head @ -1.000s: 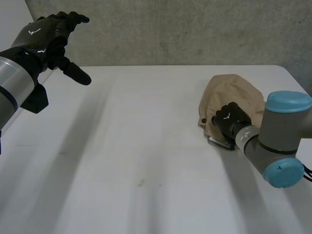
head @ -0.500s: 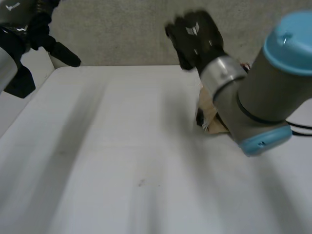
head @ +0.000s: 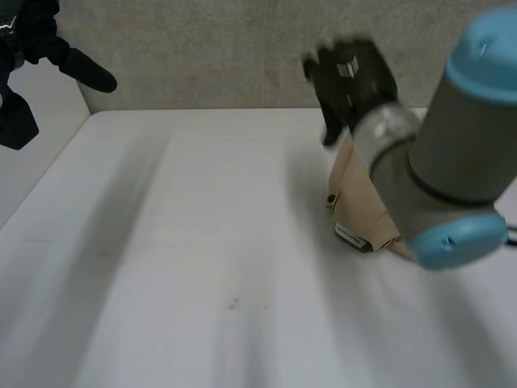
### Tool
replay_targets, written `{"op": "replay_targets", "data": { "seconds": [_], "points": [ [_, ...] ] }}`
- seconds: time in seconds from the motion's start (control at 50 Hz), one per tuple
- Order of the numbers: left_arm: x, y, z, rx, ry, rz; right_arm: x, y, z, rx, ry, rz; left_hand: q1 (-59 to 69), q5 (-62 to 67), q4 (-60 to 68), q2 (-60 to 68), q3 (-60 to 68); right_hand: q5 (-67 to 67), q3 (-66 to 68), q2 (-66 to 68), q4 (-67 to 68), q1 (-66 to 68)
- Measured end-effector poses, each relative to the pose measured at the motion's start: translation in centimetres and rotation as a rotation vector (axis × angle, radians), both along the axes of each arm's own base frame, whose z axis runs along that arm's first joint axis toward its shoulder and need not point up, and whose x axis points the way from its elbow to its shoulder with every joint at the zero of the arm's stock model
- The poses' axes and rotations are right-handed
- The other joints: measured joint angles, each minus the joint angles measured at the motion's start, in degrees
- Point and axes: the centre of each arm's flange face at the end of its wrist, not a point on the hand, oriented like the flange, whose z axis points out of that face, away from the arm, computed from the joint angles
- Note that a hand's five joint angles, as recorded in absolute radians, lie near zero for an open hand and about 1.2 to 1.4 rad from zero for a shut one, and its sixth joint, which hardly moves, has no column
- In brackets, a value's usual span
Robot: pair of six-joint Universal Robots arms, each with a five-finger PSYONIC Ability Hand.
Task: Fold the shorts.
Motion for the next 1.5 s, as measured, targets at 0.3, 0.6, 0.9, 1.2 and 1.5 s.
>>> {"op": "replay_targets", "data": {
  "seconds": [0.3,0.6,0.9,1.2,1.5],
  "points": [
    [-0.4,-0.6,-1.3,0.039,-0.011,-0.006,-7.0,-1.0,-11.2,0.184,0.161,-0.072,0.0,0.0,0.0,0.0,0.0,4.8,4.7,3.7,5.3,3.5],
    [-0.6,-1.6,-2.8,0.085,-0.022,-0.008,-7.9,-2.3,-15.7,0.193,0.202,-0.029,0.0,0.0,0.0,0.0,0.0,5.0,4.7,3.7,5.2,3.5],
    [-0.7,-1.9,-3.3,0.100,-0.027,-0.008,-7.7,-2.9,-18.0,0.178,0.315,-0.014,0.0,0.0,0.0,0.0,0.0,11.0,11.7,10.8,12.0,8.9],
    [-0.7,-1.8,-3.2,0.097,-0.027,-0.008,-5.5,-4.7,-12.5,-0.021,0.207,-0.021,0.0,0.0,0.0,0.0,0.0,47.5,49.2,48.6,50.1,39.2],
    [-0.3,-1.4,-1.6,0.047,-0.012,0.003,5.0,3.5,-2.3,-0.162,-0.036,0.249,0.0,0.0,0.0,0.0,0.0,48.6,49.9,48.6,50.2,40.2]
  ]
}}
